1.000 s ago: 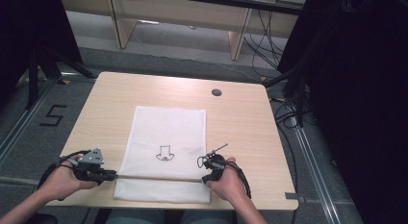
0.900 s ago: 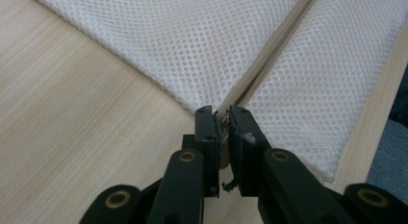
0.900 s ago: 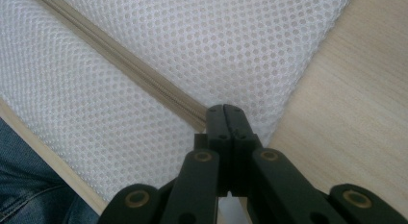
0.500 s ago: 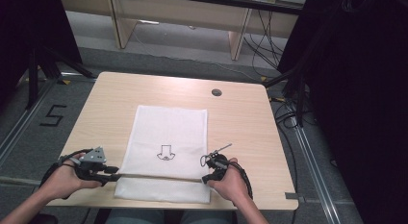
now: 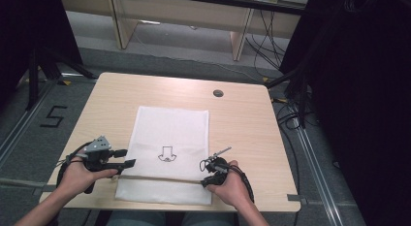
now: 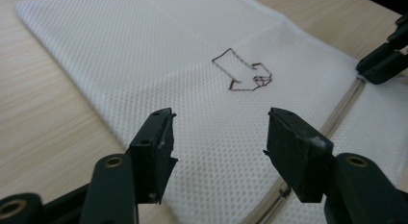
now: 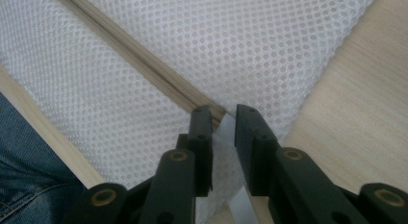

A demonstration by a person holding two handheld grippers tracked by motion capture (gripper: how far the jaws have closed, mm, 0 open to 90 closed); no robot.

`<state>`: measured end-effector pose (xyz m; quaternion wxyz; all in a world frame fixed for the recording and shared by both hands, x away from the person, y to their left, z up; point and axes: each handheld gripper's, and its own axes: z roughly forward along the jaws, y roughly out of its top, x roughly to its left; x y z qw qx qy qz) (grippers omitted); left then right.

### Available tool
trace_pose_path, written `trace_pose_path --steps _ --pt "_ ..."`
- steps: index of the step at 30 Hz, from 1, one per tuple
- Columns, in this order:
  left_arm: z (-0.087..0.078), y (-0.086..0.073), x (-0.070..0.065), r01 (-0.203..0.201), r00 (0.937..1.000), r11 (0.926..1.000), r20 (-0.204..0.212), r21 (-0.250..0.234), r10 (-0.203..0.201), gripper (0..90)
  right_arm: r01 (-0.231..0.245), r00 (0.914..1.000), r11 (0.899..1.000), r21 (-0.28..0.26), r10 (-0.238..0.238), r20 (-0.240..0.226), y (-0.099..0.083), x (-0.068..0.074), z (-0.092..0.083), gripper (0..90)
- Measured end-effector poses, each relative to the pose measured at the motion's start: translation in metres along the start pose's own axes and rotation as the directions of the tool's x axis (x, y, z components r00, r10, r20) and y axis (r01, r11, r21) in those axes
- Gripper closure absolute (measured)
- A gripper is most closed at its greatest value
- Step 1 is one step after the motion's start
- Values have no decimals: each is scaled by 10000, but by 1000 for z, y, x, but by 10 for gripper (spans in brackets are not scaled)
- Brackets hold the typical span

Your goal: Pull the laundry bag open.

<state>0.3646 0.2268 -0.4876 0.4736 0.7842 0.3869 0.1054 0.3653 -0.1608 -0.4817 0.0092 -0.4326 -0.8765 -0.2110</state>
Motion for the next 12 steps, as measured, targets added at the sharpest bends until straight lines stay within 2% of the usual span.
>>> trace_pose_path --steps 2,4,5,6,7,8,9,10,12 --pt "-2 -3 4 87 9998 9999 -161 65 -86 403 112 9999 9999 10 -112 93 0 3 -1 748" --pt "-4 -4 8 71 9994 10000 -340 49 -69 401 210 9994 9995 -216 -204 280 1 6 -3 726" --pt "-4 -4 9 109 9994 9999 -331 53 -107 402 -32 9994 9996 -264 41 338 2 9 -6 719" --pt "-6 -4 11 198 9993 9998 -322 54 -196 405 175 9990 9975 -684 -145 432 4 11 -9 712" --pt "-6 -4 12 240 9991 9997 -356 31 -239 404 260 9984 9957 -887 -215 515 4 11 -10 705" --pt "-6 -4 12 240 9991 9997 -356 31 -239 403 260 9984 9957 -887 -215 515 4 11 -10 705" --pt "-8 -3 13 313 9986 9995 -423 -24 -313 402 -82 9981 9948 -1011 143 594 4 13 -12 692" --pt "-8 -3 13 313 9986 9995 -423 -24 -313 400 246 9982 9919 -1246 -176 571 4 11 -12 689" --pt "-10 -3 15 362 9977 9993 -560 -122 -368 397 215 9980 9911 -1317 -134 622 4 11 -12 684"
